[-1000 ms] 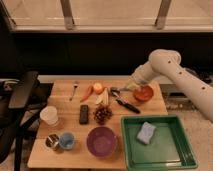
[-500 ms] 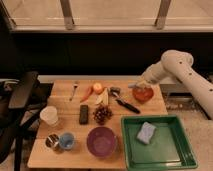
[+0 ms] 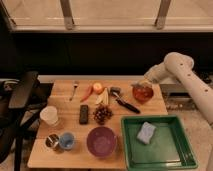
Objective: Place towel in red bowl
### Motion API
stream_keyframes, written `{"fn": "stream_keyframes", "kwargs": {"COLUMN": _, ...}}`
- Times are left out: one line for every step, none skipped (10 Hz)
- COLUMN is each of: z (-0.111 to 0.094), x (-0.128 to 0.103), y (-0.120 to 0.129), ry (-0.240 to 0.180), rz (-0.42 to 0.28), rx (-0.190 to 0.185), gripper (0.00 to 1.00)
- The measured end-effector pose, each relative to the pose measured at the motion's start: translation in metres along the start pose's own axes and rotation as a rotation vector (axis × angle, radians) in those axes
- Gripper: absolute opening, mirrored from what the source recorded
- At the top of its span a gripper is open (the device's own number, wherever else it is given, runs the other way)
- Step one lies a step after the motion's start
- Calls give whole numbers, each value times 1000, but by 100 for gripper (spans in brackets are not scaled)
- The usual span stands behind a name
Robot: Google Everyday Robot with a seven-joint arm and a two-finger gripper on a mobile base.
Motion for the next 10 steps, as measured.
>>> {"fn": "stream_keyframes", "kwargs": {"z": 5, "x": 4, "y": -2, "ry": 21, "rz": 6, "rx": 2, "gripper": 22}}
{"fn": "stream_keyframes", "kwargs": {"z": 11, "x": 9, "y": 0, "ry": 53, "rz": 12, "rx": 0, "gripper": 35}}
{"fn": "stream_keyframes", "kwargs": {"z": 15, "x": 11, "y": 1, "ry": 69, "rz": 20, "rx": 0, "gripper": 45}}
{"fn": "stream_keyframes", "kwargs": {"z": 14, "x": 15, "y": 1, "ry": 75, "rz": 30, "rx": 3, "gripper": 53}}
{"fn": "stream_keyframes", "kwargs": {"z": 12, "x": 20, "y": 1, "ry": 77, "rz": 39, "rx": 6, "gripper": 61}}
{"fn": "stream_keyframes", "kwargs": {"z": 14, "x": 17, "y": 1, "ry": 76, "rz": 36, "rx": 4, "gripper": 62}}
{"fn": "stream_keyframes", "kwargs": {"z": 14, "x": 16, "y": 2, "ry": 76, "rz": 35, "rx": 2, "gripper": 62}}
{"fn": "stream_keyframes", "kwargs": {"z": 13, "x": 18, "y": 2, "ry": 76, "rz": 37, "rx": 4, "gripper": 62}}
{"fn": "stream_keyframes", "kwargs": {"z": 13, "x": 19, "y": 1, "ry": 77, "rz": 38, "rx": 5, "gripper": 62}}
{"fn": "stream_keyframes", "kwargs": {"z": 13, "x": 19, "y": 1, "ry": 76, "rz": 38, "rx": 4, "gripper": 62}}
